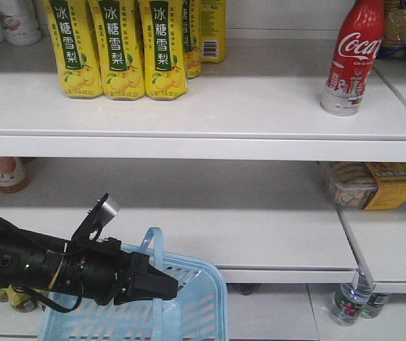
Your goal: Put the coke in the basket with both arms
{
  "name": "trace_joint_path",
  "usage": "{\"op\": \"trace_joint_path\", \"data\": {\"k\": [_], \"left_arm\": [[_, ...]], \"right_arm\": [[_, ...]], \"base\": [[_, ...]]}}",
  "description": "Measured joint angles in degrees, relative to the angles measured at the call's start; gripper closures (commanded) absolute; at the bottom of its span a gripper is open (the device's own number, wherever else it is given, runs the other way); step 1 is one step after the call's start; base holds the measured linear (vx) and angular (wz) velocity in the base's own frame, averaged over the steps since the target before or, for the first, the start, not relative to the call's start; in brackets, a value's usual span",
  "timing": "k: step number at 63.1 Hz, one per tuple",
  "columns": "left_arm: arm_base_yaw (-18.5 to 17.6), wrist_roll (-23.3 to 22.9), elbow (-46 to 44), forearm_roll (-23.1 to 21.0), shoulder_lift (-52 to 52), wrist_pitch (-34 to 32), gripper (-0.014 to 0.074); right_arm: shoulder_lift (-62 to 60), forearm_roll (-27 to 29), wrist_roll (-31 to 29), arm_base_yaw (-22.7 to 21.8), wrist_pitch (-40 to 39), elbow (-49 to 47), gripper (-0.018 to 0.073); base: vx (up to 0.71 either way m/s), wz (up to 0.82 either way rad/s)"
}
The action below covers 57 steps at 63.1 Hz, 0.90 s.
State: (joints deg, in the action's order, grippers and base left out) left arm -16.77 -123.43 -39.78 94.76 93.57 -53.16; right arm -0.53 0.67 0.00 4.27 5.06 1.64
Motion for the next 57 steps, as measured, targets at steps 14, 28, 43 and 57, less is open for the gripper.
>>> {"op": "trace_joint_path", "data": {"k": [14,28,43,57], "left_arm": [[0.0,-0.2,0.0,0.0,0.0,-0.2,0.0601],[0.0,-0.2,0.0,0.0,0.0,-0.4,0.0601],[0.0,-0.2,0.0,0.0,0.0,-0.5,0.0601],[0.0,-0.2,0.0,0.0,0.0,-0.6,0.0601]], "right_arm": [[0.0,0.0,0.0,0.0,0.0,0.0,0.0569],[0.0,0.0,0.0,0.0,0.0,0.0,0.0569],[0.0,0.0,0.0,0.0,0.0,0.0,0.0569],[0.0,0.0,0.0,0.0,0.0,0.0,0.0569]], "base": [[0.05,0.00],[0.04,-0.02],[0.03,-0.01],[0.01,0.00]]}}
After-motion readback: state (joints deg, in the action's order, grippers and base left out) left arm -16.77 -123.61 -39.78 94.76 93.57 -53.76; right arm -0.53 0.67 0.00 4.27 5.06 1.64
